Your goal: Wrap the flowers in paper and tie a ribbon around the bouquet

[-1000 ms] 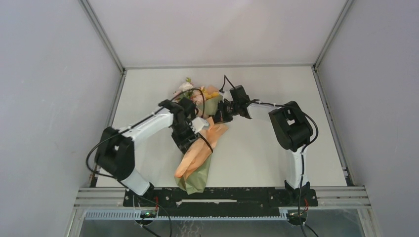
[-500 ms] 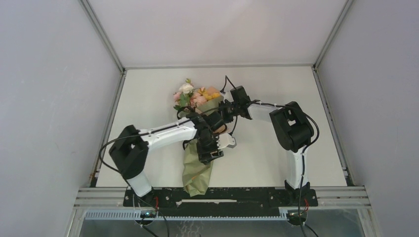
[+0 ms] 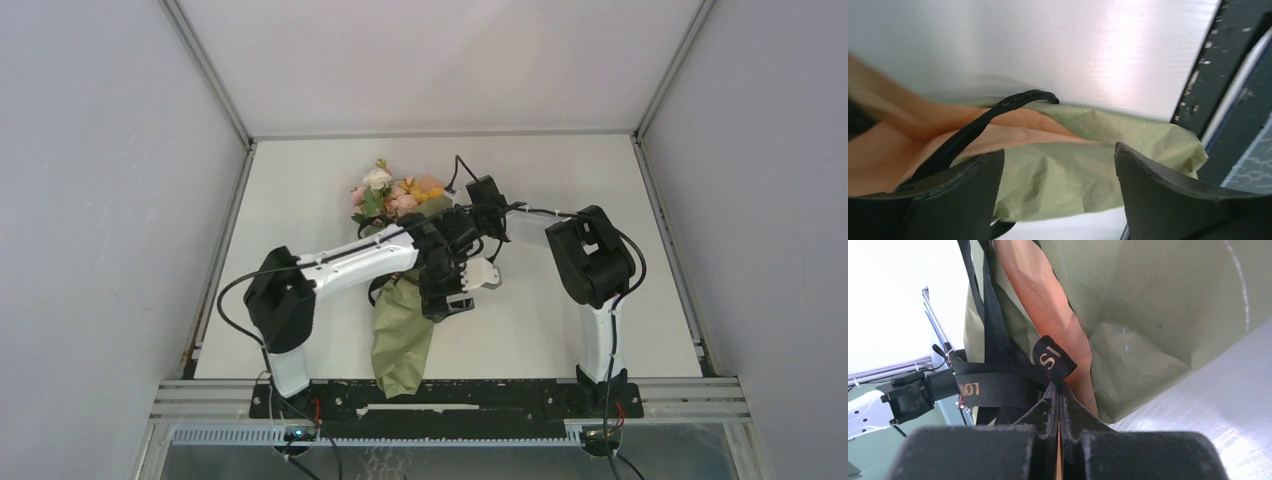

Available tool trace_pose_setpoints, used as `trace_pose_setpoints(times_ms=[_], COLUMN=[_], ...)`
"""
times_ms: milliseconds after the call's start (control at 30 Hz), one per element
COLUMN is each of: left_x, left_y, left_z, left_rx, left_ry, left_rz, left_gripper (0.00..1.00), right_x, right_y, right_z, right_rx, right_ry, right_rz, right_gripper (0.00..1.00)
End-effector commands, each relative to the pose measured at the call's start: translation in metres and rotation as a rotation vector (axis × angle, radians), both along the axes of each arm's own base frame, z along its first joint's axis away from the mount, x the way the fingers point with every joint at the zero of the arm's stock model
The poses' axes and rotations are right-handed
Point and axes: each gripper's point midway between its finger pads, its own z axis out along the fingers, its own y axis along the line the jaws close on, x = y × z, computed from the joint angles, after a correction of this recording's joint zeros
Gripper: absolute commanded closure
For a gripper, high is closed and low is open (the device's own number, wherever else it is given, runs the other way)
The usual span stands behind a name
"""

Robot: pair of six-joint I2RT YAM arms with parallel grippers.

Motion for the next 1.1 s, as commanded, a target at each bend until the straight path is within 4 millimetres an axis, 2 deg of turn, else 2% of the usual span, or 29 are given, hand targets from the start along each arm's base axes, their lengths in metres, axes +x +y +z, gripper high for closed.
trace_pose_setpoints(times_ms=[0,133,233,267,367,400,467,600,667,800,900,1000,1067], left_x=[-0.007,-0.004,0.013,0.021,0.049,0.060,0.074,0.073,0.085,0.112,0.125,0.128,0.128], left_y=[-0.001,0.013,0.020,0.022,0.031,0.035,0.045,0.046,0.044,0.036,0.034,0.031,0.028], left_z=[0.083,0.108,0.124,0.129,0.138,0.136,0.119,0.067,0.046,0.032,0.030,0.027,0.022], left_rx=[-0.115,-0.132,-0.186,-0.208,-0.264,-0.269,-0.247,-0.209,-0.199,-0.210,-0.214,-0.241,-0.253], left_ry=[-0.045,-0.069,-0.092,-0.096,-0.121,-0.143,-0.183,-0.207,-0.260,-0.369,-0.416,-0.430,-0.421], left_rz=[-0.118,-0.164,-0.131,-0.110,-0.023,0.002,-0.005,-0.146,-0.140,-0.107,-0.054,-0.021,-0.012], left_gripper=[0.13,0.13,0.19,0.23,0.46,0.49,0.45,0.15,0.10,0.10,0.18,0.31,0.35], right_x=[0.002,0.001,0.000,0.000,-0.001,0.000,0.000,-0.001,-0.003,-0.005,-0.003,-0.002,-0.001], right_y=[0.003,0.004,0.003,0.003,0.003,0.003,0.004,0.004,0.005,0.005,0.002,0.001,-0.001], right_z=[0.017,0.013,0.012,0.012,0.014,0.015,0.018,0.022,0.025,0.029,0.033,0.042,0.049], right_rx=[0.043,0.038,0.032,0.031,0.034,0.037,0.043,0.050,0.057,0.063,0.064,0.081,0.089], right_ry=[-0.044,-0.035,-0.035,-0.035,-0.037,-0.040,-0.043,-0.043,-0.043,-0.046,-0.053,-0.066,-0.076], right_rz=[0.021,0.021,0.025,0.025,0.028,0.027,0.028,0.032,0.038,0.047,0.043,0.044,0.040], right_gripper=[1.00,1.00,1.00,1.00,1.00,1.00,1.00,1.00,1.00,1.00,1.00,0.95,0.86])
